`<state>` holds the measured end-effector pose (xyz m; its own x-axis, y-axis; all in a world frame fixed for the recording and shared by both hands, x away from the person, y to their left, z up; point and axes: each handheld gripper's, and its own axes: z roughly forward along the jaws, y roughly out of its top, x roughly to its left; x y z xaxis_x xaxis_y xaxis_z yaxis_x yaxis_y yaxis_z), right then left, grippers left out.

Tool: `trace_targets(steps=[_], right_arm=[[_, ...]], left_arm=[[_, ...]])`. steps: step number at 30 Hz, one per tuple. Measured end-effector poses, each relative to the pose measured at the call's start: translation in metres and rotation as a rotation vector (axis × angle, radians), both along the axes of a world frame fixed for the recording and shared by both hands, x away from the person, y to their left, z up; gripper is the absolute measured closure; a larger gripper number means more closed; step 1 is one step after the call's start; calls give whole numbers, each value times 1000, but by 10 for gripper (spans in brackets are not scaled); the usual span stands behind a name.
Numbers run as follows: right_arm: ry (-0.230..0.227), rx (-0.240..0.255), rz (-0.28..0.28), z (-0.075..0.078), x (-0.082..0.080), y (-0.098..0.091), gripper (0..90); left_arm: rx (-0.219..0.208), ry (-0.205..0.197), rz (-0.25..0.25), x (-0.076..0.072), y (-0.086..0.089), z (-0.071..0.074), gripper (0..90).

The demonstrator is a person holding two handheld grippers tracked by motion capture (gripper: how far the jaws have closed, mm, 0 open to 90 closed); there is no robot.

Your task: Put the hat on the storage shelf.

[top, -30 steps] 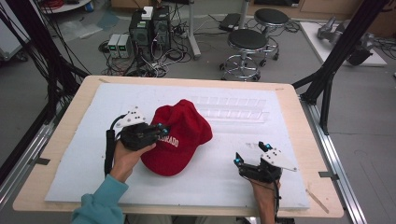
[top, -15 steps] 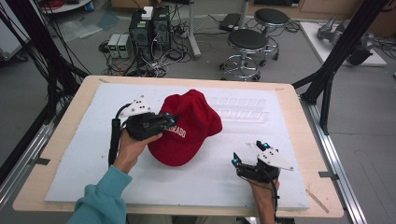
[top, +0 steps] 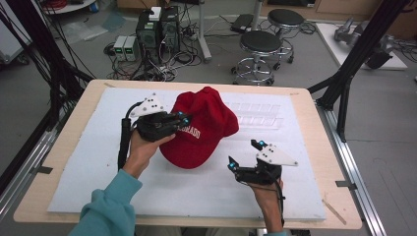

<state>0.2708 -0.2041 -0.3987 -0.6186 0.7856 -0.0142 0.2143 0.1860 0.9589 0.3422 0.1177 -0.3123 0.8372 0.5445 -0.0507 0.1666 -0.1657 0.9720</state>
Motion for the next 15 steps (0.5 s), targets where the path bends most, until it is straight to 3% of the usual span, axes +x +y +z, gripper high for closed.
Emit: trace_targets(steps=[5, 9, 12, 15], right_arm=[[46, 58, 89, 6, 5, 14, 61], [87, 113, 162, 10, 10, 19, 151], [120, 127, 189, 12, 14, 23, 178], [151, 174, 216, 11, 19, 25, 199]], left_arm=[[-12, -12, 2, 0, -2, 3, 869], [-10, -18, 6, 0, -1, 4, 868], [-19, -19, 7, 1, -1, 4, 868], [-33, -23, 9, 0, 0, 5, 868]])
